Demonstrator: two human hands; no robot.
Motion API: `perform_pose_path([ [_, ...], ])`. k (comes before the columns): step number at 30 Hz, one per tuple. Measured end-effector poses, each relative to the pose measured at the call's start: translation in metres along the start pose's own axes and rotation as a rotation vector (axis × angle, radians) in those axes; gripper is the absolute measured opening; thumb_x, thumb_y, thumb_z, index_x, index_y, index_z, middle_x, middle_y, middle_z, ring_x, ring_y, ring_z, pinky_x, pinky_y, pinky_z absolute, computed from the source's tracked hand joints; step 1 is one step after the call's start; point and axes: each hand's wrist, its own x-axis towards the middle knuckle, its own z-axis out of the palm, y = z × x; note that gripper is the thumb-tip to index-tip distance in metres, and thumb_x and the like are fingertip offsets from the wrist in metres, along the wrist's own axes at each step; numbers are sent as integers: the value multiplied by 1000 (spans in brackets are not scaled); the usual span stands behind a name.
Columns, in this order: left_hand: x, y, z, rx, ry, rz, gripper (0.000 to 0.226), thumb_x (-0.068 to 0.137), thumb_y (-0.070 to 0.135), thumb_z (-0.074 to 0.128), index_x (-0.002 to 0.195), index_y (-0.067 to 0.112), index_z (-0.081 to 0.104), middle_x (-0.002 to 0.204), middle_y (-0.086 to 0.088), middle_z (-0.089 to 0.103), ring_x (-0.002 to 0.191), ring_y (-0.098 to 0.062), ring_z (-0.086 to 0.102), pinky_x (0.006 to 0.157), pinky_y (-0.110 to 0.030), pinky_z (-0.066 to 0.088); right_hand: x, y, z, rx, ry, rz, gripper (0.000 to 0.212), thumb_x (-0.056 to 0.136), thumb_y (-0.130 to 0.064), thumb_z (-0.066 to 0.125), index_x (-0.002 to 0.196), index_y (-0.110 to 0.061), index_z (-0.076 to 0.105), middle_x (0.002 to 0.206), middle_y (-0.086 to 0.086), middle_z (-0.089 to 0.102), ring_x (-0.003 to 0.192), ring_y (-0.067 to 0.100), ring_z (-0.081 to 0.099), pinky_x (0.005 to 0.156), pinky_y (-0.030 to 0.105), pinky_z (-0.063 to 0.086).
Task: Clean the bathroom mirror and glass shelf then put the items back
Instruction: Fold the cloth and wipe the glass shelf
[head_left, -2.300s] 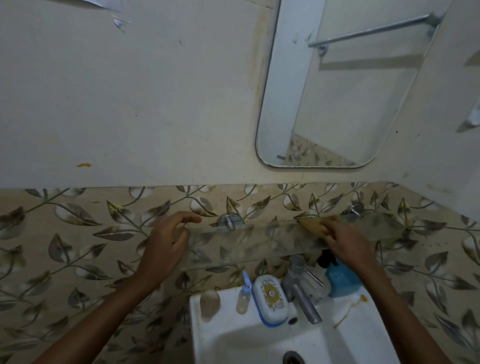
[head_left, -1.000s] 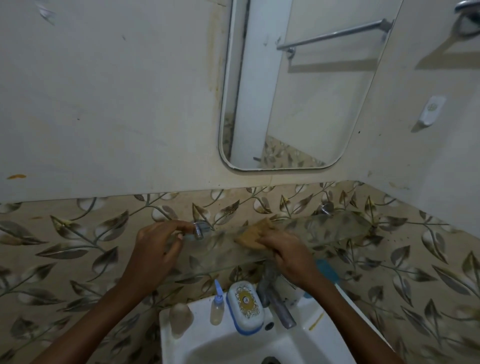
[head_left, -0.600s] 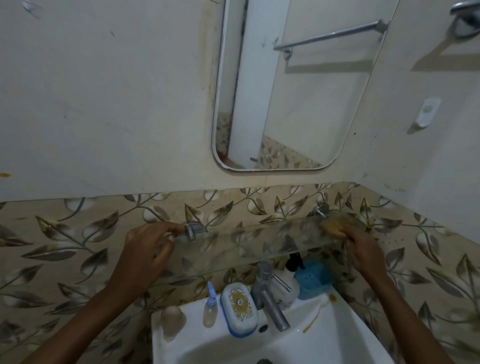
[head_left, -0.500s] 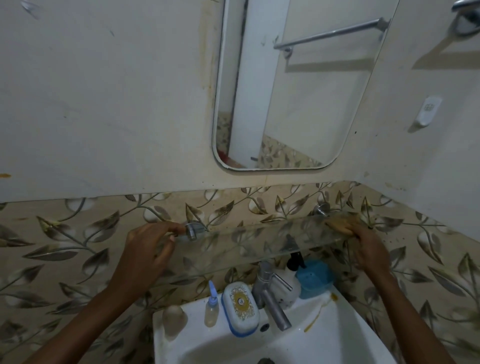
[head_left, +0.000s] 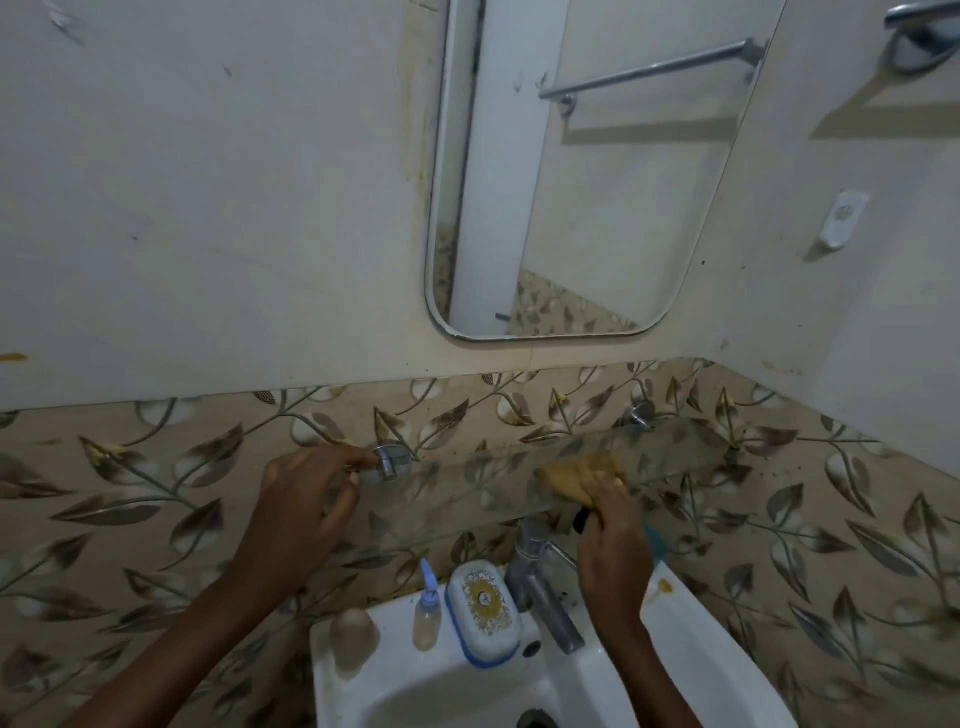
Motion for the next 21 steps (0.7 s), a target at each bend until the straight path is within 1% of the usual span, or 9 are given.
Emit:
perform_pose_path([
  [3,0,4,-2,-9,-5,-4,26,82,31,43,98,32,63,96,6,68,93,-21,64,83,-56,48,-16,-27,-7,112,-116,-10,32,89,0,47,115,-7,64,123,8,63,118,20,54,96,29,41],
  [7,1,13,-7,-102,-23,-42,24,80,36,45,98,44,58,101,14,67,98,-15,63,90,-53,48,1,-73,-33,440,-344,246,33,89,3,45,103,-17,67,94,-4,68,88,10,61,73,14,47],
  [9,3,23,-9,-190,-41,-78,29,78,39,47,105,42,57,105,20,62,101,-2,59,95,-36,48,14,-89,-38,714,-486,438,32,87,6,44,97,-13,67,89,3,69,82,17,64,71,24,52],
  [11,8,35,-9,-288,-99,-129,36,79,34,56,115,34,56,108,23,59,101,15,54,88,-9,43,21,-99,-35,1013,-631,613,30,85,7,41,95,-6,66,91,15,69,77,26,66,67,31,55],
  [12,10,42,-9,-347,-149,-170,41,81,31,59,122,29,55,110,21,59,101,18,53,85,-4,41,21,-101,-33,1152,-694,693,28,82,6,42,95,-3,65,90,18,69,76,27,68,66,32,57],
  [14,15,51,-9,-492,-267,-285,55,80,36,65,132,25,48,116,16,59,106,10,55,87,-10,43,17,-108,-29,1374,-818,792,34,67,1,58,101,0,63,96,21,70,80,30,70,69,36,60],
  [16,17,59,-7,-609,-358,-422,61,78,46,67,132,26,48,120,11,59,110,-4,58,89,-22,48,9,-113,-25,1536,-908,816,59,47,-1,76,105,2,67,107,25,67,91,35,69,77,43,58],
  [19,17,67,-5,-802,-311,-599,33,86,32,64,115,18,60,111,-3,69,97,-15,67,84,-30,55,-2,-118,-20,1606,-950,825,61,40,-9,88,98,3,71,108,26,67,94,36,68,80,45,57],
  [21,18,68,-4,-836,-210,-593,20,87,19,64,106,14,64,106,-9,71,95,-19,69,83,-30,57,-6,-119,-14,1560,-896,818,68,41,-17,92,103,1,70,112,25,66,101,35,66,83,44,56],
])
